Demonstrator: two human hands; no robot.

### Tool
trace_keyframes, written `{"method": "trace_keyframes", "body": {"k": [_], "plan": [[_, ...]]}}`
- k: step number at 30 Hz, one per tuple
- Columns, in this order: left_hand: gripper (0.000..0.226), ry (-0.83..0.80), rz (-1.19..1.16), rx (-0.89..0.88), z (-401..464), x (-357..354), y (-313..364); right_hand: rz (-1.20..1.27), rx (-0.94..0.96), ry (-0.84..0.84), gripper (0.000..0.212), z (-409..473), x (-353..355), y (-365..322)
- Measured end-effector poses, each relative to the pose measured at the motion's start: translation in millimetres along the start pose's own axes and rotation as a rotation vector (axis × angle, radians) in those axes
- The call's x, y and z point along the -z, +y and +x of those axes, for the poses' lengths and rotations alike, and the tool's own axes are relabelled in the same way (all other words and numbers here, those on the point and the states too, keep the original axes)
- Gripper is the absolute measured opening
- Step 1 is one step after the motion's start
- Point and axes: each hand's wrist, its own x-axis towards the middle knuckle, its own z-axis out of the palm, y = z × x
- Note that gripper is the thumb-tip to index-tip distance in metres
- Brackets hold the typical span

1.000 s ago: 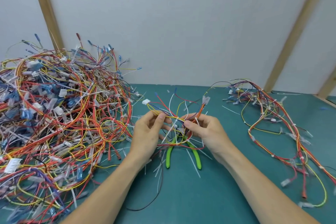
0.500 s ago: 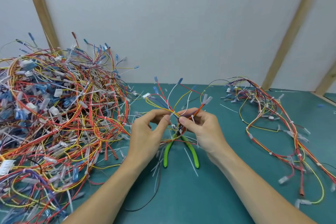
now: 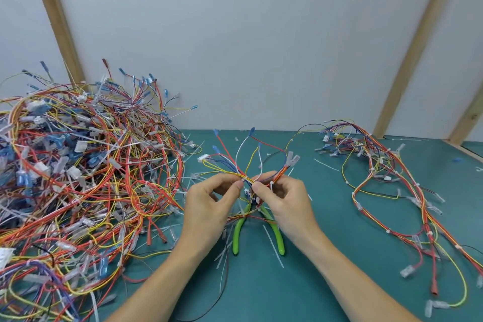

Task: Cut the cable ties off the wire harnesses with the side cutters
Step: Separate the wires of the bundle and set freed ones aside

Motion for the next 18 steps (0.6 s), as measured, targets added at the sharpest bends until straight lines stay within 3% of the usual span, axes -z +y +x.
{"method": "trace_keyframes", "body": {"k": [8, 13, 18], "plan": [[0.012, 0.01, 0.012, -0.009, -0.5, -0.5, 2.5, -0.051, 0.026, -0.027, 0.015, -1.9, -0.7, -1.2], [0.012, 0.046, 0.042, -0.024, -0.1, -1.2, 0.6, -0.038, 0.004, -0.047, 0.004, -2.3, -1.3, -3.9], [0.007, 0.109, 0.097, -0.033, -0.5, -1.3, -1.7, -0.046, 0.007, -0.027, 0.019, 1.2, -1.7, -1.9]]}}
